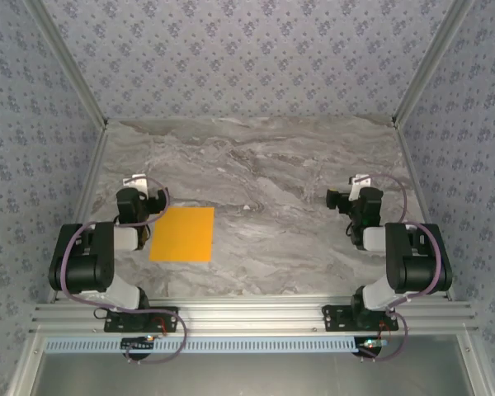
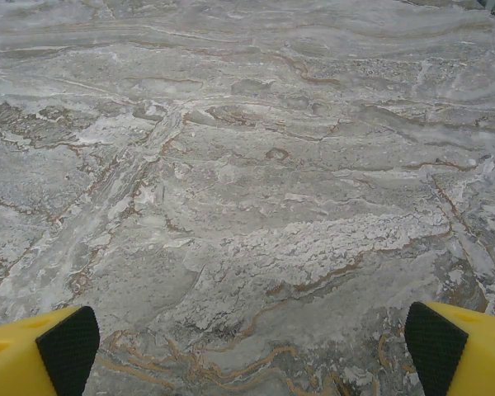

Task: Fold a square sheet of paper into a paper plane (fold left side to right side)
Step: Move the square sheet of paper to the center of the table.

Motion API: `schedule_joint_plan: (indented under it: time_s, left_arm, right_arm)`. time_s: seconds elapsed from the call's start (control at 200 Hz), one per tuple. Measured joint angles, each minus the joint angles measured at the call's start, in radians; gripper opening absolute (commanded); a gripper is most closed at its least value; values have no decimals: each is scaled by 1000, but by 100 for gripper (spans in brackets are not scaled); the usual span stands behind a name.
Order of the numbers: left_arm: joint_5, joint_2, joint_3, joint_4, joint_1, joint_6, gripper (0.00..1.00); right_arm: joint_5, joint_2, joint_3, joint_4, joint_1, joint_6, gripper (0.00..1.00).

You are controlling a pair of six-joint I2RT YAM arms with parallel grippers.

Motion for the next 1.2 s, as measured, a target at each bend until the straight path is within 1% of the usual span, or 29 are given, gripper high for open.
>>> schedule_joint_plan:
  time_s: [0.849,0.949,1.064,1.154,1.199]
  left_arm:
    - [-5,0,2,-6,0,-1,98]
    - [-29,-18,21,-73,-3,-8,98]
    - [-72,-114,69,-213,-24,-18,98]
    - [-103,-216,127,-350,-58,-54,98]
    - [-110,-260,172,-442,-74,-97,98]
  right_arm:
    - [0,0,0,0,0,0,100]
    - [0,0,0,0,0,0,100]
    - [-3,-5,4,-12,-5,0,100]
    - [-2,-48,29,-98,-13,1,100]
    - [-1,-91,43,-146,-14,5,100]
